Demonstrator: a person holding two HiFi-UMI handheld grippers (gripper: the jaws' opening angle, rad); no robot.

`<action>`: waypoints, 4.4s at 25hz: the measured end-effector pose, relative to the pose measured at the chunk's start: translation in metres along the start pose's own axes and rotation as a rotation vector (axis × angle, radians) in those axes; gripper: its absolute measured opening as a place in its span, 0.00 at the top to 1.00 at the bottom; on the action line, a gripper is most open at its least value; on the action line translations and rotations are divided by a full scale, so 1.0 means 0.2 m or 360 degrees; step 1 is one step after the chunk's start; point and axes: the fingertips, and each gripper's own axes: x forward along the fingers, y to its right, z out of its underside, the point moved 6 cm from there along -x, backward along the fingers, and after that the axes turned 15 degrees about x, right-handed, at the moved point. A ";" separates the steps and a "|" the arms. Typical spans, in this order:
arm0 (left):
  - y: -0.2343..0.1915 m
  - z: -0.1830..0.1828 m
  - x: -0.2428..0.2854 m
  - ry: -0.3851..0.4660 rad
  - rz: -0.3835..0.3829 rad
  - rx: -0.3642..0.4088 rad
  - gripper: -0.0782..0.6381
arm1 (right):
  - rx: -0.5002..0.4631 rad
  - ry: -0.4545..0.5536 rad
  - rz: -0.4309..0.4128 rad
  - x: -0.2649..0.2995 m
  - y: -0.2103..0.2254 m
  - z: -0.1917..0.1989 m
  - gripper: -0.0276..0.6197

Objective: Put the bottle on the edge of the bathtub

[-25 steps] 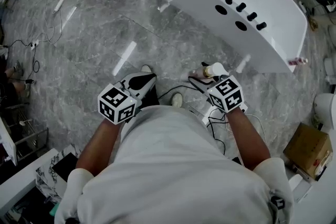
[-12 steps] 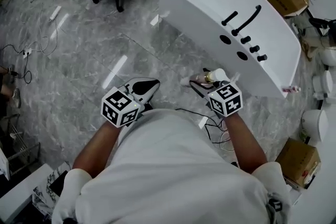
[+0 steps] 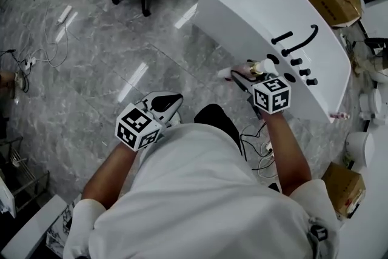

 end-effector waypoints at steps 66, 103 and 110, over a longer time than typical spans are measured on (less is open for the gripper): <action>-1.47 -0.37 0.67 -0.0173 -0.0286 -0.0405 0.87 | 0.0228 0.0074 0.0625 2.41 1.62 -1.28 0.47; -1.50 -0.45 0.63 -0.0127 -0.0109 -0.0190 0.87 | 0.0259 0.0037 0.0495 2.01 1.40 -0.97 0.49; -1.42 -0.46 0.51 -0.0083 -0.0051 -0.0083 0.87 | 0.0253 0.0086 0.0361 1.67 1.10 -0.84 0.64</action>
